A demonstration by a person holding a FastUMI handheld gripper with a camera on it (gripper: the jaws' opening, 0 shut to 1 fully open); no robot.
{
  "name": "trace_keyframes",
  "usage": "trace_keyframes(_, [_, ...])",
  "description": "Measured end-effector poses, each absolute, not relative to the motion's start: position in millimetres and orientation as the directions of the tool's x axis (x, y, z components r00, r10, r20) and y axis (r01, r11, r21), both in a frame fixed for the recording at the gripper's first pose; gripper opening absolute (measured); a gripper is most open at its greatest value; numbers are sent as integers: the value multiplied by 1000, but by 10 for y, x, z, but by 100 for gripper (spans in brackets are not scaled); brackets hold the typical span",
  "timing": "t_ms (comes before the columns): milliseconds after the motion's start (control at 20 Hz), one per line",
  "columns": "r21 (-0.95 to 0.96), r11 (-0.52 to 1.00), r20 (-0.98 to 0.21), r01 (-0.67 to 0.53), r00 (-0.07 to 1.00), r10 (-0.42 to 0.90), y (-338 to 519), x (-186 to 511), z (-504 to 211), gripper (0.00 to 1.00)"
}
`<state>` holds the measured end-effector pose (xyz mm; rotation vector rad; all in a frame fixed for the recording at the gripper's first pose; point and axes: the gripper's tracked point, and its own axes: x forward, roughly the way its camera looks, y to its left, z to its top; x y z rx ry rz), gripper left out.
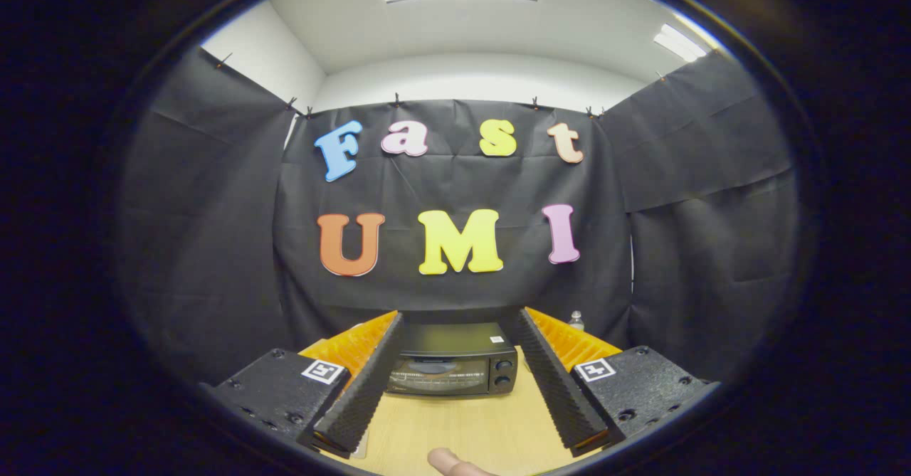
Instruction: Open the toaster oven, put the food inside, and close the toaster oven door.
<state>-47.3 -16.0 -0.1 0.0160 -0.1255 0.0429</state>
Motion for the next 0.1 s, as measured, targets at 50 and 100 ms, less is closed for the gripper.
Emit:
trace_keyframes(50, [12,999,132,-44,990,42,-154,-501,28,100])
trace_keyframes(100, [9,999,134,-43,990,41,-165,-521,41,100])
